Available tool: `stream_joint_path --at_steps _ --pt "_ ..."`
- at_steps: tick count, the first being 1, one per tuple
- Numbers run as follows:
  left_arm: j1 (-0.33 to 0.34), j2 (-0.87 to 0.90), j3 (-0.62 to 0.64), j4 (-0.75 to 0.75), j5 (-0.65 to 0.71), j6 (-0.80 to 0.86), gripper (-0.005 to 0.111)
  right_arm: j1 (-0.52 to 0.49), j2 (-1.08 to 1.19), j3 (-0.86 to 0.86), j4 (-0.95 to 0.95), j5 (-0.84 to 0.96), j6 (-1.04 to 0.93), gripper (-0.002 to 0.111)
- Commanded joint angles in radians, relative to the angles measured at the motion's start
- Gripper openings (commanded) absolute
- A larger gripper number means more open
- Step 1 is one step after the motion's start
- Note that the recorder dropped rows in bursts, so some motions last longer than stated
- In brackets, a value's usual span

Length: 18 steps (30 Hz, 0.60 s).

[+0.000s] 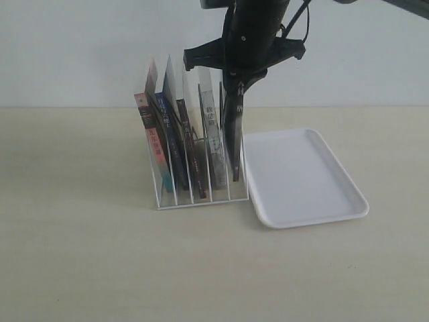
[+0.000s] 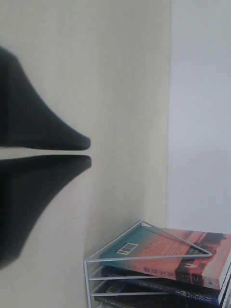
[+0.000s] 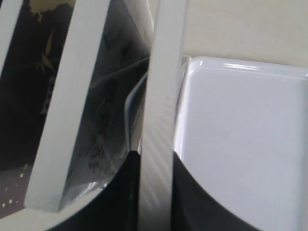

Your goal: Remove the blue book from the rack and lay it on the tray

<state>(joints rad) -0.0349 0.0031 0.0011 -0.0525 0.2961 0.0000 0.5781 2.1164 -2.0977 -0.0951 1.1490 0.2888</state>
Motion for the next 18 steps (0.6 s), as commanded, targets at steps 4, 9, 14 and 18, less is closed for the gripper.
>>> stream_joint_path --at_steps 4,9,14,18 --pt "0.002 -0.003 -0.001 -0.004 -0.004 0.000 0.004 0.000 -0.011 -0.009 0.010 -0.014 -0.011 0.032" --pt "0.002 -0.003 -0.001 -0.004 -0.004 0.000 0.004 0.000 -0.018 -0.020 0.018 0.036 -0.011 0.049" --pt "0.002 -0.003 -0.001 -0.004 -0.004 0.000 0.004 0.000 -0.058 -0.087 0.001 0.072 -0.011 0.029" --pt "0.002 -0.003 -0.001 -0.004 -0.004 0.000 0.004 0.000 -0.107 -0.130 0.021 0.072 -0.047 0.006"
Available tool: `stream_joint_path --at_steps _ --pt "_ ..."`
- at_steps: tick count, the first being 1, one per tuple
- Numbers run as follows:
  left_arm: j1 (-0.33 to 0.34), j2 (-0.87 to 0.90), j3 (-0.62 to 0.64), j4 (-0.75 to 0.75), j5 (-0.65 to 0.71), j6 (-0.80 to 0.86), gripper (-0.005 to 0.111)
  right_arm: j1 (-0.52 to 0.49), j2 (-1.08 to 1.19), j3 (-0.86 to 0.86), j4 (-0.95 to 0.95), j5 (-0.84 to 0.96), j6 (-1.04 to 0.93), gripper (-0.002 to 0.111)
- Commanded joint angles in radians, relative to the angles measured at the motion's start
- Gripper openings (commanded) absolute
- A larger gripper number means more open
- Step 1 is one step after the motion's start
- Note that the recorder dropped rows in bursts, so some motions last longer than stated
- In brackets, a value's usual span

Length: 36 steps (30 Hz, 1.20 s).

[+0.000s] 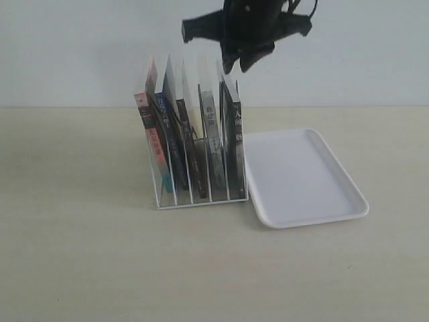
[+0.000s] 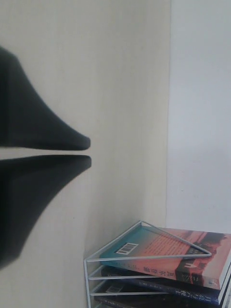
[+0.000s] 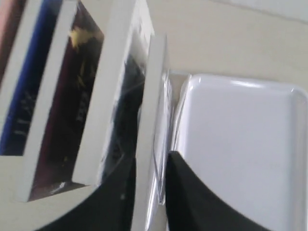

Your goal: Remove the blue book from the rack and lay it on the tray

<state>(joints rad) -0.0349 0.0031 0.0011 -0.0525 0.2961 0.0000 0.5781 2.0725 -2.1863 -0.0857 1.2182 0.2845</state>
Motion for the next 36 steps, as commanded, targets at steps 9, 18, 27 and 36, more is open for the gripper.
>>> stream_joint_path --at_steps 9,18,27,36 --pt "0.002 -0.003 -0.001 -0.004 -0.004 0.000 0.004 0.049 -0.032 -0.047 0.240 -0.015 -0.139 0.000" --pt "0.002 -0.003 -0.001 -0.004 -0.004 0.000 0.004 0.220 0.014 -0.051 -0.124 -0.147 -0.038 0.000" --pt "0.002 -0.003 -0.001 -0.004 -0.004 0.000 0.004 0.239 0.085 -0.119 -0.207 -0.213 0.042 0.012" --pt "0.002 -0.003 -0.001 -0.004 -0.004 0.000 0.004 0.239 0.133 -0.156 -0.200 -0.215 0.118 0.042"
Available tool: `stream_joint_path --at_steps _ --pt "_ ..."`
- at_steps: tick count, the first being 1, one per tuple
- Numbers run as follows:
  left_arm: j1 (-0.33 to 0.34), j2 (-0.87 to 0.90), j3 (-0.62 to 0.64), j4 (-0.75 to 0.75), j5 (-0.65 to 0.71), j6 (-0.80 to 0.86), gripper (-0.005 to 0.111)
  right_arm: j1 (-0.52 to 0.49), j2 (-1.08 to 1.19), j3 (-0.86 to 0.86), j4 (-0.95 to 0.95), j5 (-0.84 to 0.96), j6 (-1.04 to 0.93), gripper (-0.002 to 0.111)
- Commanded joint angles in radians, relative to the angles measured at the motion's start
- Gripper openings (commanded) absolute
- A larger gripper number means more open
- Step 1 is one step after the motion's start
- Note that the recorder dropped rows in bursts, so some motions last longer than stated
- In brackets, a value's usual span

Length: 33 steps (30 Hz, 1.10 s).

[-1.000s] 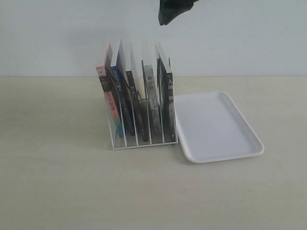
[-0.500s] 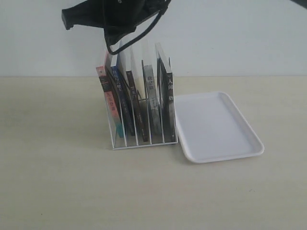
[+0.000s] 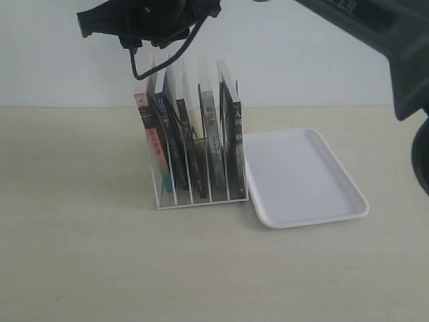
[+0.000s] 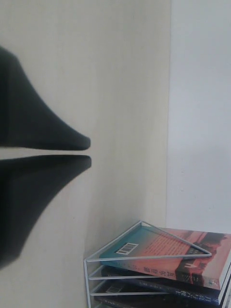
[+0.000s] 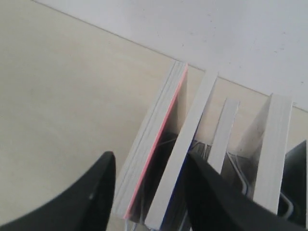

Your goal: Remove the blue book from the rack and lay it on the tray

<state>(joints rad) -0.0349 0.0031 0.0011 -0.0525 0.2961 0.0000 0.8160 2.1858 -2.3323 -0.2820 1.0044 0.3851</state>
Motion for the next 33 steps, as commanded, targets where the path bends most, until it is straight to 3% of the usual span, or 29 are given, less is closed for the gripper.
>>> stream_joint_path --at_steps 1,4,11,33 --pt "0.002 -0.003 -0.001 -0.004 -0.004 0.000 0.004 0.001 0.022 -0.010 -0.004 -0.001 0.017 0.039" --pt "0.002 -0.003 -0.001 -0.004 -0.004 0.000 0.004 -0.012 0.039 -0.010 -0.004 0.004 0.024 0.031" --pt "0.002 -0.003 -0.001 -0.004 -0.004 0.000 0.004 -0.052 0.057 -0.010 0.038 0.051 0.052 0.031" --pt "0.002 -0.003 -0.001 -0.004 -0.004 0.000 0.004 -0.050 0.059 -0.010 0.097 0.047 0.052 0.031"
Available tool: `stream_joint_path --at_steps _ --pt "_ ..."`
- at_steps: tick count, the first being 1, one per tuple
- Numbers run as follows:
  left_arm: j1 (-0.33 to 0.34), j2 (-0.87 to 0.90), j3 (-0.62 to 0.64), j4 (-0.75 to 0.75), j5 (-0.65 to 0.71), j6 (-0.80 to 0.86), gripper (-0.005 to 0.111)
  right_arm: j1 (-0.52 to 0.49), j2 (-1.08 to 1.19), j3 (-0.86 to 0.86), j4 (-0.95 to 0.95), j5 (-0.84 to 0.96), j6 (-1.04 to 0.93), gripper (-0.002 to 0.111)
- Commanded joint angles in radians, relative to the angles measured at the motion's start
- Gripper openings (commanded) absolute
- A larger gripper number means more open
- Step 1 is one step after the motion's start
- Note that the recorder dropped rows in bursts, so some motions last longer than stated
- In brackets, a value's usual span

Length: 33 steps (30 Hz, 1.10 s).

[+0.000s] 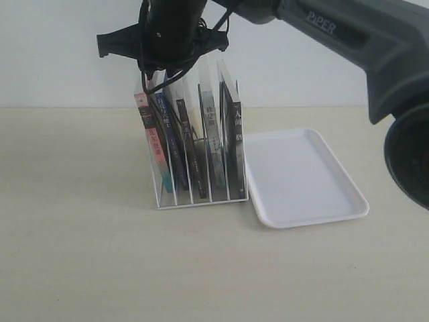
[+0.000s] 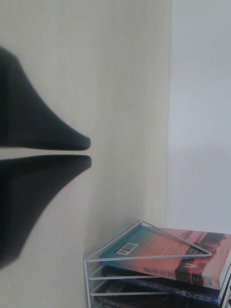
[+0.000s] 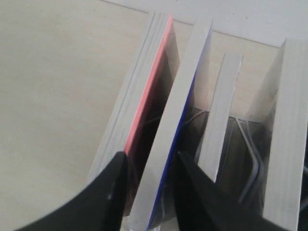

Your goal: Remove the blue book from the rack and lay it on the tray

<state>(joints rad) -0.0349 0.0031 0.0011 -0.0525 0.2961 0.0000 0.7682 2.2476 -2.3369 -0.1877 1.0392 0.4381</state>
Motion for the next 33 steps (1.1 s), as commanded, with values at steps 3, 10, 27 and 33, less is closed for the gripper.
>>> stream_joint_path --at_steps 3,10,27,33 --pt "0.002 -0.003 -0.001 -0.004 -0.004 0.000 0.004 -0.002 0.007 -0.005 0.003 0.021 -0.001 0.031" --pt "0.002 -0.003 -0.001 -0.004 -0.004 0.000 0.004 -0.002 0.059 -0.005 0.009 0.072 -0.001 0.031" --pt "0.002 -0.003 -0.001 -0.004 -0.004 0.000 0.004 -0.002 0.066 -0.005 -0.037 0.102 -0.002 0.000" --pt "0.002 -0.003 -0.001 -0.004 -0.004 0.000 0.004 -0.002 0.066 -0.005 -0.037 0.102 -0.002 0.000"
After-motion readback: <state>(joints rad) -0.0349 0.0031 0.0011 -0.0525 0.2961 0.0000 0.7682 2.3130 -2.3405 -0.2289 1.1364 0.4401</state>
